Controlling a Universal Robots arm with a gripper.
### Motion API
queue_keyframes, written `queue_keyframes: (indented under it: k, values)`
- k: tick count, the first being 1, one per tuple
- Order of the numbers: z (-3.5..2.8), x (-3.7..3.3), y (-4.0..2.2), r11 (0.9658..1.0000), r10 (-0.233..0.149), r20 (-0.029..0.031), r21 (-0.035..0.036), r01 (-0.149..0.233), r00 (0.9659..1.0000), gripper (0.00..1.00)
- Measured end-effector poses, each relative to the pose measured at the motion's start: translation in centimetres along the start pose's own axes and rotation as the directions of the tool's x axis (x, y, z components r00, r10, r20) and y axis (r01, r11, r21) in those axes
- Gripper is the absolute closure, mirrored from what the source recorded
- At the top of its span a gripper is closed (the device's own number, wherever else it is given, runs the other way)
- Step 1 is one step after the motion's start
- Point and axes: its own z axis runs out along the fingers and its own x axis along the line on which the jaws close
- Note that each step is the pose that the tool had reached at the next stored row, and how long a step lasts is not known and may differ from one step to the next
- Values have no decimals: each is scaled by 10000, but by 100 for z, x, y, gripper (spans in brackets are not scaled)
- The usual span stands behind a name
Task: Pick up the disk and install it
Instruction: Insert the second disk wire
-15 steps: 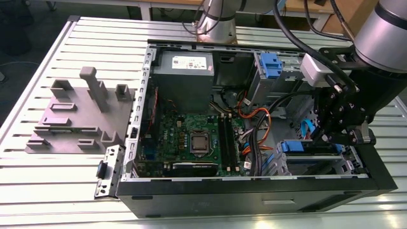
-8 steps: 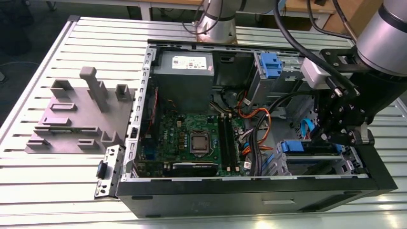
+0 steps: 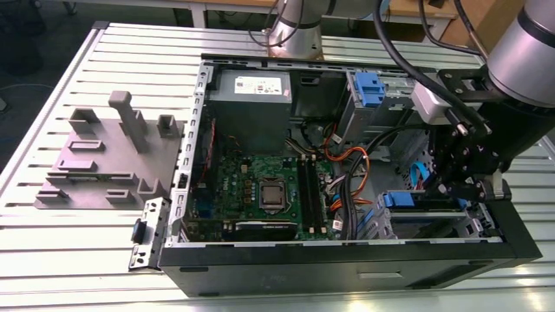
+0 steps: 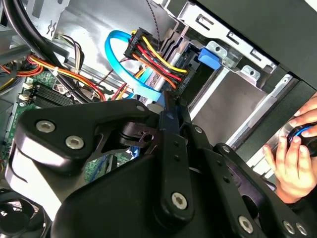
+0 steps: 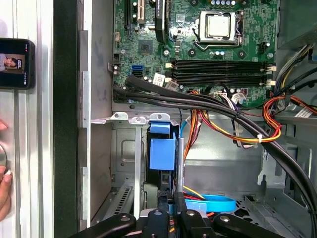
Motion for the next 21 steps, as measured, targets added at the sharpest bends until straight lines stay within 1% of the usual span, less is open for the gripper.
queue_keyframes:
  k: [12, 18, 21]
  values:
    - [24, 5, 1, 10000, 0, -1, 0, 0, 10000, 84]
    - [59, 9, 2, 10000, 0, -5, 0, 0, 10000, 84]
    - [64, 9, 2, 10000, -1, -9, 0, 1, 10000, 84]
